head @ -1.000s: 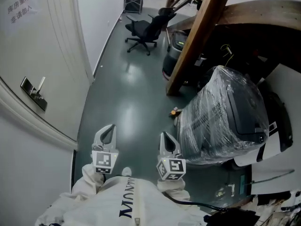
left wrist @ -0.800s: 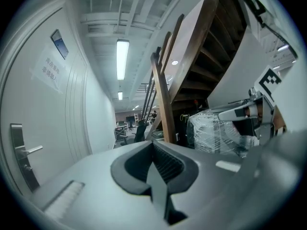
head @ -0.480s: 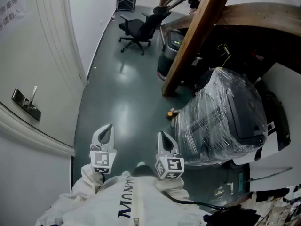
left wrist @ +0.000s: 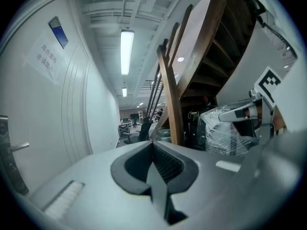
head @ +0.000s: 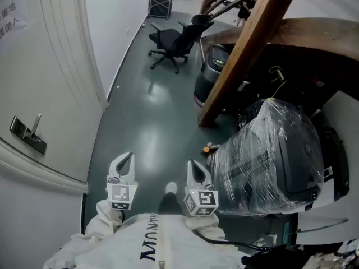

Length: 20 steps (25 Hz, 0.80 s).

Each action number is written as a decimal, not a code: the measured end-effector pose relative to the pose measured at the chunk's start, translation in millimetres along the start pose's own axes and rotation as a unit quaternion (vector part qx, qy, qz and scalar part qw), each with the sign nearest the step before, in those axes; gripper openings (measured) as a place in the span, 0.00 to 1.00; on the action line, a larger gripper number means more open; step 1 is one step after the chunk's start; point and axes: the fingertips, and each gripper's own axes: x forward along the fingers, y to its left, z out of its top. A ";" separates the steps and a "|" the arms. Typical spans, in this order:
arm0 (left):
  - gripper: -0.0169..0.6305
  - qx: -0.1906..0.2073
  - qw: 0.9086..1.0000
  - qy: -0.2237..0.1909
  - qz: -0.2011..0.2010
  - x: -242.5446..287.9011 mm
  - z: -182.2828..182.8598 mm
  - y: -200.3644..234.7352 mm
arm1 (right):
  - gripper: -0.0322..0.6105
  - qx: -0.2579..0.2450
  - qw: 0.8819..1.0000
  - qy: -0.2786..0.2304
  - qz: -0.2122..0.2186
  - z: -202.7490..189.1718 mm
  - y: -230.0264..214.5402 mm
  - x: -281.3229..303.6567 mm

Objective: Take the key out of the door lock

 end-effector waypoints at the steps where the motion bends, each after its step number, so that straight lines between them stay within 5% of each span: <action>1: 0.03 0.001 1.000 0.001 0.001 10.1 1.2 0.5 | 0.05 0.001 1.000 0.000 0.001 2.0 -6.1 8.6; 20: 0.03 0.021 0.999 0.032 0.034 177.7 28.6 -6.7 | 0.05 0.009 0.998 0.024 0.053 31.5 -120.0 148.4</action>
